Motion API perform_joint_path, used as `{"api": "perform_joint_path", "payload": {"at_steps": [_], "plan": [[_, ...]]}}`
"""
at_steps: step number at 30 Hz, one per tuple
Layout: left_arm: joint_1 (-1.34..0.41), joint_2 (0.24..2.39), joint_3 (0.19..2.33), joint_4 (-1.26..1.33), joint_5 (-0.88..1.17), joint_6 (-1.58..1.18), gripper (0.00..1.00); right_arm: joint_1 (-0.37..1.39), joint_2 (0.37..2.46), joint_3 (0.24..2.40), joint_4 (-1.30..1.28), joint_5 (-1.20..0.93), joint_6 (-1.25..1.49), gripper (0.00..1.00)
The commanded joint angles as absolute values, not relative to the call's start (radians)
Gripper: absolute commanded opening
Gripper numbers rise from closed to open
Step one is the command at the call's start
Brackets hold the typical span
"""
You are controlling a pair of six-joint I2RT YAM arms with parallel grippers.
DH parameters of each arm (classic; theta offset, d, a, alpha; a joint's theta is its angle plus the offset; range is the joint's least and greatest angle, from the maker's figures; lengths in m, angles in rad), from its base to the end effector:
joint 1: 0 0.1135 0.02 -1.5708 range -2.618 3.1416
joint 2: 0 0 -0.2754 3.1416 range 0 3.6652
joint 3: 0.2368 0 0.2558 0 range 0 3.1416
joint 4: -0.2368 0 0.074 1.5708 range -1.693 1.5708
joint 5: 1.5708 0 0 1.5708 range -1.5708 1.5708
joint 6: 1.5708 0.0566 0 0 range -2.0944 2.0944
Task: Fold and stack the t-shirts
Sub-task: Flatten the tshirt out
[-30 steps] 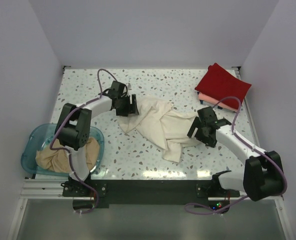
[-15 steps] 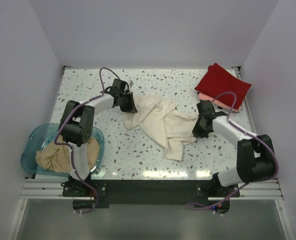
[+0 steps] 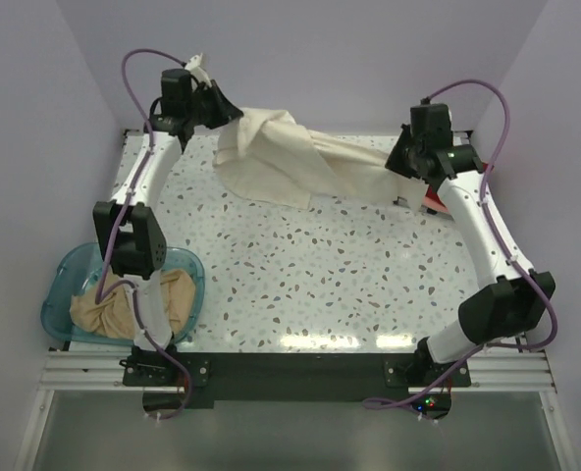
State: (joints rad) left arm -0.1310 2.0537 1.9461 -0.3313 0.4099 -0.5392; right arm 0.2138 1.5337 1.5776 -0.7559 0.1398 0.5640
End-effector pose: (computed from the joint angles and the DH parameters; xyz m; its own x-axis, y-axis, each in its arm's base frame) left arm 0.5082 -0.0897 0.3369 -0.6067 -0.3950 -0.6898 0.1934 0.7683 -0.6101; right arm 0.3476 0.0674 0.3746 -0.5968 0.4121 -0.6885 0.2509 0.9108 0.3278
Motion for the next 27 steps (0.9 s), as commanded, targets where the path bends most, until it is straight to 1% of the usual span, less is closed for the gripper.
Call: {"api": "perform_joint_path", "payload": {"at_steps": [1,3,4,6,7,9,10,11,13,14,15,16,17,18,19,21,22,25,27], "plan": [[-0.071,1.988,2.01,-0.276,0.442,-0.513,0.0,0.195,1.528,1.745,-0.876,0.222,0.494,0.0],[-0.054,1.921,1.93,-0.224,0.425,-0.444,0.0,0.19,1.505,1.772,-0.914,0.257,0.491,0.0],[-0.04,1.837,1.81,-0.204,0.408,-0.418,0.0,0.19,1.49,1.769,-0.923,0.27,0.489,0.0],[-0.028,1.746,1.665,-0.161,0.379,-0.327,0.0,0.187,1.436,1.738,-0.945,0.287,0.492,0.0],[-0.017,1.665,1.523,-0.161,0.327,-0.278,0.0,0.189,1.398,1.686,-0.956,0.302,0.502,0.0],[0.0,1.605,1.4,-0.198,0.267,-0.236,0.01,0.189,1.366,1.607,-0.951,0.304,0.512,0.0],[0.0,1.574,1.311,-0.271,0.197,-0.204,0.01,0.187,1.355,1.516,-0.954,0.298,0.528,0.0],[0.0,1.565,1.275,-0.313,0.149,-0.195,0.01,0.187,1.347,1.475,-0.96,0.293,0.54,0.0],[0.026,1.557,1.204,-0.442,0.009,-0.187,0.06,0.187,1.338,1.349,-0.969,0.281,0.581,0.0],[0.028,1.557,1.191,-0.477,-0.021,-0.189,0.2,0.187,1.339,1.312,-0.979,0.285,0.603,0.0],[0.029,1.559,1.171,-0.504,-0.029,-0.189,0.29,0.186,1.357,1.257,-0.989,0.279,0.632,0.04],[0.029,1.559,1.163,-0.532,-0.017,-0.198,0.34,0.187,1.37,1.238,-1.002,0.258,0.64,0.22],[0.028,1.552,1.157,-0.531,-0.005,-0.209,0.39,0.187,1.385,1.224,-1.006,0.247,0.647,0.33],[0.026,1.54,1.151,-0.52,0.052,-0.224,0.49,0.187,1.399,1.204,-1.008,0.238,0.658,0.4],[0.023,1.534,1.15,-0.482,0.081,-0.259,0.53,0.186,1.417,1.197,-1.002,0.23,0.661,0.49],[0.009,1.552,1.187,-0.44,0.129,-0.287,0.61,0.187,1.427,1.19,-0.986,0.207,0.66,0.54],[-0.012,1.571,1.215,-0.421,0.146,-0.307,0.62,0.187,1.43,1.192,-0.968,0.196,0.655,0.59],[-0.09,1.689,1.363,-0.416,0.169,-0.313,0.62,0.187,1.439,1.203,-0.948,0.164,0.643,0.64],[-0.153,1.782,1.461,-0.407,0.202,-0.308,0.62,0.187,1.447,1.2,-0.942,0.141,0.641,0.64]]}}
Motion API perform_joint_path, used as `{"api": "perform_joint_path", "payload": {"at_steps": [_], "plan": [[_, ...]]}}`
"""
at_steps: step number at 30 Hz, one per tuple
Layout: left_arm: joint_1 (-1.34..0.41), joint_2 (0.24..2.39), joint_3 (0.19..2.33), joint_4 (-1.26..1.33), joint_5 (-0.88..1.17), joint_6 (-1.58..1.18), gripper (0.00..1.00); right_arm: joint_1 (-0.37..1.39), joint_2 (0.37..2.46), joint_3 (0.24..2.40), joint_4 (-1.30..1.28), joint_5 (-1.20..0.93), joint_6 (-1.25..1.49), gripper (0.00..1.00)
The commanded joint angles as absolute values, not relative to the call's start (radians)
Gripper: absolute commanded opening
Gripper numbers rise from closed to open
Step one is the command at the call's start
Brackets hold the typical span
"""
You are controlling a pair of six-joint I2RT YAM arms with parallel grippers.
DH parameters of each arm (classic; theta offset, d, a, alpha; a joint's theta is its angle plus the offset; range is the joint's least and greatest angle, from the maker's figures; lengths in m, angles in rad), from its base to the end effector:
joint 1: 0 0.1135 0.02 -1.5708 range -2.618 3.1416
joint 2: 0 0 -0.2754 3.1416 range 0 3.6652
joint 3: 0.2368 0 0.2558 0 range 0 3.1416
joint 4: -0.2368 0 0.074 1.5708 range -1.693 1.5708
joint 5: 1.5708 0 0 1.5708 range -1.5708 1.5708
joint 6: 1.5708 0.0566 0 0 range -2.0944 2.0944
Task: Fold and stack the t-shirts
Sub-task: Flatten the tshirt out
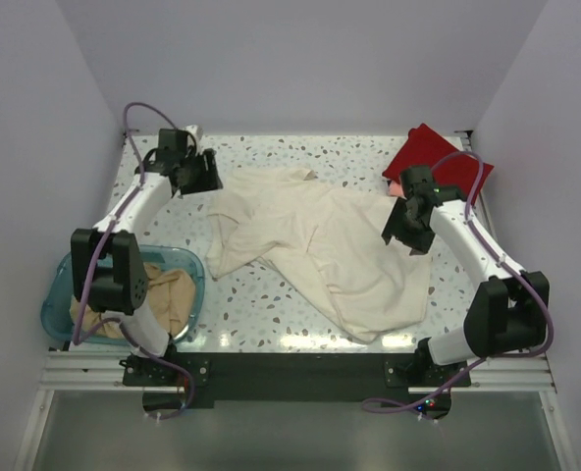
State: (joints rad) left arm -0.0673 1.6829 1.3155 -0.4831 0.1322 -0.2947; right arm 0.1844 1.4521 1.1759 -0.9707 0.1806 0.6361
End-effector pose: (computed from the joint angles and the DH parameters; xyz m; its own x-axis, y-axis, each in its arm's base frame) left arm 0.3889 -0.0337 0.2561 -0.7621 -0.2372 -0.6024 -0.0710 0.9555 -0.2864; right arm 0.2813 0.0421 0.2539 -0.8234 0.4409 -0.3572 0.4537 0.8896 0.0521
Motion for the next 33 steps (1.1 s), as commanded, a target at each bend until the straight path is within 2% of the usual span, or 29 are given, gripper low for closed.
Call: {"api": "perform_joint_path", "payload": {"at_steps": [1,6,8,13,23,25,28,33], "plan": [[-0.17,1.811,1.483,-0.382,0.216,-0.308,0.62,0.187,1.447,1.195,-0.931,0.132,0.643,0.64],[-0.213,1.968,1.572,-0.344,0.27,-0.304,0.57,0.187,1.413,1.14,-0.873,0.058,0.693,0.64],[-0.218,1.996,1.575,-0.313,0.304,-0.279,0.53,0.186,1.396,1.12,-0.842,0.034,0.706,0.63],[-0.261,2.065,1.589,-0.288,0.339,-0.201,0.49,0.187,1.371,1.085,-0.839,0.017,0.715,0.62],[-0.328,2.148,1.614,-0.267,0.269,-0.164,0.48,0.187,1.347,1.054,-0.853,0.002,0.726,0.61],[-0.333,2.171,1.643,-0.302,0.204,-0.161,0.47,0.187,1.347,1.051,-0.856,0.002,0.729,0.61],[-0.334,2.158,1.629,-0.292,0.134,-0.157,0.44,0.187,1.336,1.046,-0.862,0.002,0.729,0.61],[-0.334,2.125,1.591,-0.253,0.086,-0.161,0.45,0.187,1.333,1.026,-0.862,0.002,0.73,0.61]]}}
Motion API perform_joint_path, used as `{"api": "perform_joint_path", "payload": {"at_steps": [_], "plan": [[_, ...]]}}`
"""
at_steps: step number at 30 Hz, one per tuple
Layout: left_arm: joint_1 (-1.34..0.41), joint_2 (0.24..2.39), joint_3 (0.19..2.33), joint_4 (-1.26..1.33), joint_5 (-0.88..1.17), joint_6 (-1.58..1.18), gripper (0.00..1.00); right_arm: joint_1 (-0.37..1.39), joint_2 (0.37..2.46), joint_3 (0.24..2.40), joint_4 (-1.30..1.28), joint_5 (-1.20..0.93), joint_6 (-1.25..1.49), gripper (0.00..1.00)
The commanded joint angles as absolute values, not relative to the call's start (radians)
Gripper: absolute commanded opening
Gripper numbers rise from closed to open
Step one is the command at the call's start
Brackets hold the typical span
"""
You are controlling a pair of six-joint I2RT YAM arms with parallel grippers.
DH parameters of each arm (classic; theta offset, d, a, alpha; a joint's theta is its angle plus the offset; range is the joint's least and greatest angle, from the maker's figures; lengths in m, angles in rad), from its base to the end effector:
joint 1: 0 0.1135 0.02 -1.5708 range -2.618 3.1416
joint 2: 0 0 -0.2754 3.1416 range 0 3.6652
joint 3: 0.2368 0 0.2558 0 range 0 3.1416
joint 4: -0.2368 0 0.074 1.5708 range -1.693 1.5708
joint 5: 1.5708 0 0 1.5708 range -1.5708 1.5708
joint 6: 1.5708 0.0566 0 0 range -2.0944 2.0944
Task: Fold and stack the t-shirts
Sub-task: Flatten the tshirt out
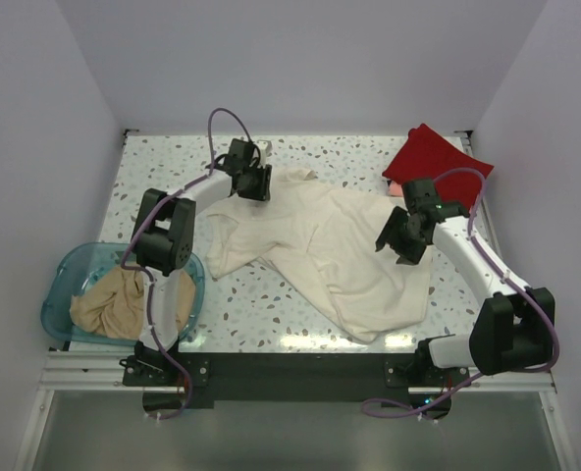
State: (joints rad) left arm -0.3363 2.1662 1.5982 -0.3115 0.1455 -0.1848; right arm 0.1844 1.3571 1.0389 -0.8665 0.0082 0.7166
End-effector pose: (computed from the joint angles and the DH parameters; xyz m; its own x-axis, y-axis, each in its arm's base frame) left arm 0.4686 -0.1725 0.1582 -0.7909 0.0839 -0.6062 0.2731 0.9348 -0.2270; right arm 0.2613 0.0483 0.2409 -0.8051 0.5180 -0.2889 0.4622 0.8532 0.2416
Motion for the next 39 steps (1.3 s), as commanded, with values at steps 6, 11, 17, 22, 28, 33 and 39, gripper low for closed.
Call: {"api": "perform_joint_path", "payload": {"at_steps": [6,11,17,22,28,33,39], "plan": [[-0.336,2.14,1.591,-0.278,0.087,-0.164,0.44,0.187,1.341,1.026,-0.856,0.002,0.732,0.61],[-0.336,2.112,1.549,-0.273,0.095,-0.179,0.41,0.187,1.351,1.025,-0.853,0.002,0.733,0.61],[-0.336,2.1,1.526,-0.27,0.107,-0.187,0.4,0.186,1.355,1.019,-0.842,0.002,0.738,0.61],[-0.336,2.094,1.526,-0.259,0.121,-0.186,0.38,0.187,1.356,1.015,-0.844,0.002,0.741,0.61],[-0.339,2.088,1.526,-0.252,0.137,-0.192,0.32,0.187,1.355,1.009,-0.842,0.002,0.741,0.61],[-0.337,2.097,1.526,-0.248,0.15,-0.192,0.3,0.187,1.358,1.008,-0.842,0.003,0.741,0.6],[-0.342,2.106,1.522,-0.235,0.175,-0.193,0.27,0.187,1.358,1.0,-0.841,0.002,0.741,0.6]]}}
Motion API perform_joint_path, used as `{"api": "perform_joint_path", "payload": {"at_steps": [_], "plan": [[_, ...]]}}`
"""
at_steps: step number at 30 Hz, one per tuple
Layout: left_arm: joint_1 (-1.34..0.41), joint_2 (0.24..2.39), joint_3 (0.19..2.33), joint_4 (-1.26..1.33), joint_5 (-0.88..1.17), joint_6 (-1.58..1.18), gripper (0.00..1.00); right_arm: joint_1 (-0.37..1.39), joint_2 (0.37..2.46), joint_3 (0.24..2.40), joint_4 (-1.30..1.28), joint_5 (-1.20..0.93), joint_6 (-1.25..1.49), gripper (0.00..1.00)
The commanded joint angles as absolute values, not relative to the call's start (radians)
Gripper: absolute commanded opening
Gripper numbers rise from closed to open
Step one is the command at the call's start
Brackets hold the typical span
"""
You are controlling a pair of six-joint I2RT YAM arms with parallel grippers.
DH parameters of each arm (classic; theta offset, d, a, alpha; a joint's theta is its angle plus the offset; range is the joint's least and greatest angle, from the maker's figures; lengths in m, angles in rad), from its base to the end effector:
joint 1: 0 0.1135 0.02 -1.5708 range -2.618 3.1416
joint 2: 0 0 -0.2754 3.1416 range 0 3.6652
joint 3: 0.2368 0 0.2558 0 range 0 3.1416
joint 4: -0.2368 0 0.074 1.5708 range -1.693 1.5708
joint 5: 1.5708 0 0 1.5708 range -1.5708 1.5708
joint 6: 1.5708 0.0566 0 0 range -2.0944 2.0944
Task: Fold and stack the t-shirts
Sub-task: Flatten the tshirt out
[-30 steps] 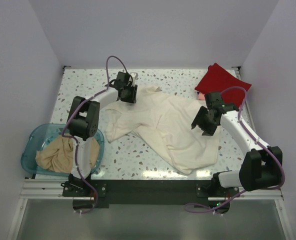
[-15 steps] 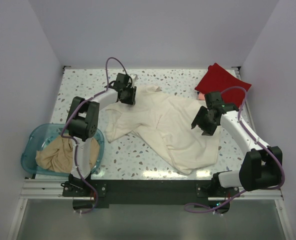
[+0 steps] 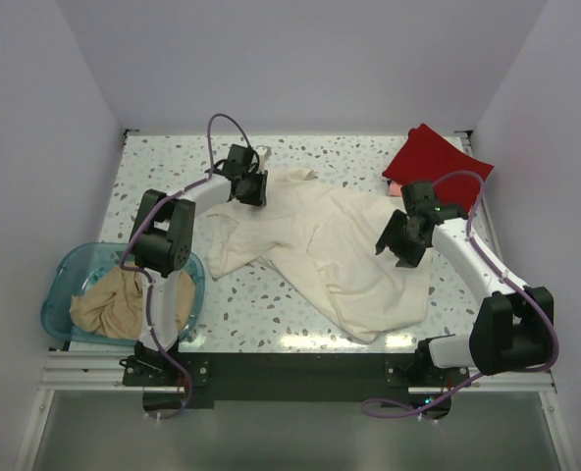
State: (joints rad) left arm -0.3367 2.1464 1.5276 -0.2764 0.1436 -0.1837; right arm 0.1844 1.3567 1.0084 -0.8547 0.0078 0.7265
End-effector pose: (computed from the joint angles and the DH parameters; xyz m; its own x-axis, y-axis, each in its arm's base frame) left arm 0.4585 -0.1691 0.1477 -0.7993 0.0882 -0.5944 0.2700 0.9364 -0.2240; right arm 0.2583 0.0477 0.2323 -0.8056 0.5254 -0.2736 0.4743 0.8488 0.2334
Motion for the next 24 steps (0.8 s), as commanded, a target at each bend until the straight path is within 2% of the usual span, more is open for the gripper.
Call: {"api": "perform_joint_path", "payload": {"at_steps": [1,2,5,6,15,20,24], "plan": [[-0.342,2.112,1.523,-0.235,0.179,-0.195,0.26,0.187,1.356,0.999,-0.844,0.002,0.741,0.6],[-0.344,2.114,1.523,-0.232,0.19,-0.196,0.24,0.187,1.356,0.994,-0.842,0.002,0.741,0.6],[-0.344,2.121,1.529,-0.229,0.207,-0.212,0.08,0.187,1.353,0.98,-0.845,0.003,0.742,0.6],[-0.342,2.12,1.531,-0.23,0.209,-0.225,0.0,0.187,1.353,0.977,-0.847,0.002,0.742,0.6],[-0.296,1.936,1.52,-0.18,0.158,-0.329,0.0,0.187,1.408,0.936,-0.882,0.011,0.729,0.6],[-0.166,1.741,1.428,-0.124,0.192,-0.422,0.0,0.187,1.454,0.92,-0.89,0.032,0.726,0.61],[-0.114,1.701,1.39,-0.13,0.229,-0.428,0.0,0.187,1.46,0.91,-0.876,0.035,0.726,0.61]]}}
